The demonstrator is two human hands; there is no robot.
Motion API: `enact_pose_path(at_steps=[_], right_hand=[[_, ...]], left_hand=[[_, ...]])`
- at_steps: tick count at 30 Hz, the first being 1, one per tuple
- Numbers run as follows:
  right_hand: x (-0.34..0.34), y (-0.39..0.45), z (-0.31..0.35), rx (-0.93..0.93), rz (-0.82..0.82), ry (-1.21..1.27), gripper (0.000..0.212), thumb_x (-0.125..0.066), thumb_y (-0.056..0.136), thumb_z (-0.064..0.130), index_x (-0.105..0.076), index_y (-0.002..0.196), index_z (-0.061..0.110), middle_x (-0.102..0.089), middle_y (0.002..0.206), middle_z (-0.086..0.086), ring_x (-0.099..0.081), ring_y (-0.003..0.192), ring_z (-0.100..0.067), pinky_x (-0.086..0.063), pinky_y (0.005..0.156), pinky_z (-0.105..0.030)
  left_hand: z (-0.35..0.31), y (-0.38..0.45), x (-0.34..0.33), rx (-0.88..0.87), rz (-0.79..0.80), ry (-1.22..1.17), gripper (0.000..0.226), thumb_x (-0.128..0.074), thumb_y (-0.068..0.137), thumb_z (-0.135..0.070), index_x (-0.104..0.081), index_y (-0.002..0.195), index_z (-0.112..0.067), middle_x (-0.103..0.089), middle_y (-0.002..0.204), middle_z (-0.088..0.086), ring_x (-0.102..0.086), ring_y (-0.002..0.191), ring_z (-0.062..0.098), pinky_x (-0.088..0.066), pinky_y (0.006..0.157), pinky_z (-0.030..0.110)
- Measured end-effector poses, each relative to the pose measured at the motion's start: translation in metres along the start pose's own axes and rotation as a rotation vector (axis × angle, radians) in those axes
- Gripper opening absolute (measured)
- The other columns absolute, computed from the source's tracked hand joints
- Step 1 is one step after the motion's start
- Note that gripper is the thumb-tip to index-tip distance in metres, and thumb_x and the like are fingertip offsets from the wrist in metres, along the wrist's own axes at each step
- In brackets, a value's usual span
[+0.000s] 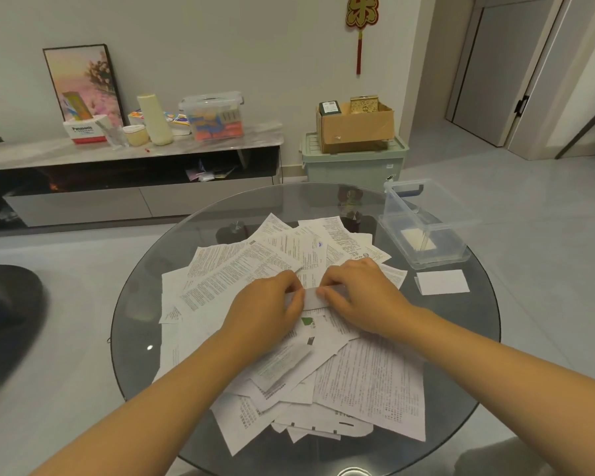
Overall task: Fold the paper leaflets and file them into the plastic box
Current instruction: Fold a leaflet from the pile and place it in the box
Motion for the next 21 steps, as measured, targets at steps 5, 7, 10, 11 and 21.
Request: enact_pose_path(at_steps=[5,7,10,11,21], right_hand=[[-0.003,0.005,0.000,-0.056,0.049,-0.060,0.032,-0.057,0.090,0.042,-0.055,0.120,0.030,-0.053,0.103,0.007,-0.043,0.109,-0.017,-0.030,0.095,-0.030],[-0.003,0.008,-0.002,-0.041,0.121,-0.107,0.040,-0.057,0.088,0.047,-0.053,0.125,0.033,-0.050,0.117,0.007,-0.038,0.115,-0.016,-0.025,0.100,-0.032],[0.000,0.009,-0.002,-0.025,0.193,-0.140,0.043,-0.057,0.087,0.050,-0.053,0.126,0.033,-0.049,0.120,0.007,-0.034,0.116,-0.015,-0.020,0.099,-0.032],[0.001,0.010,-0.001,-0.023,0.208,-0.146,0.043,-0.058,0.086,0.049,-0.052,0.126,0.032,-0.049,0.119,0.007,-0.033,0.116,-0.015,-0.020,0.098,-0.031],[0.013,0.006,-0.003,-0.147,0.113,0.110,0.014,-0.066,0.085,0.032,-0.057,0.081,0.022,-0.047,0.084,0.006,-0.042,0.089,-0.015,-0.033,0.073,-0.026]], left_hand=[[0.008,0.004,-0.009,0.046,0.115,-0.004,0.030,-0.056,0.092,-0.033,-0.054,0.122,-0.025,-0.051,0.119,-0.006,-0.046,0.114,0.013,-0.039,0.094,0.025],[0.008,0.006,-0.010,0.048,0.150,0.011,0.037,-0.058,0.091,-0.035,-0.054,0.126,-0.024,-0.047,0.125,-0.005,-0.037,0.122,0.013,-0.033,0.098,0.023],[0.007,0.009,-0.012,0.029,0.172,0.066,0.041,-0.057,0.092,-0.035,-0.050,0.131,-0.024,-0.045,0.130,-0.005,-0.031,0.125,0.015,-0.031,0.100,0.025],[0.006,0.009,-0.012,0.025,0.174,0.077,0.042,-0.057,0.092,-0.034,-0.049,0.132,-0.024,-0.045,0.130,-0.004,-0.031,0.125,0.015,-0.031,0.101,0.025],[-0.007,0.018,-0.003,0.124,0.027,-0.120,0.015,-0.071,0.080,-0.027,-0.058,0.074,-0.025,-0.055,0.082,-0.007,-0.050,0.077,0.010,-0.036,0.062,0.023]])
Point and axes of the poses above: each hand's wrist, its own y-axis towards the middle knuckle, its own x-axis out of the back of the hand, z = x × y, the point moved 1 cm from there along y, towards the middle knuckle
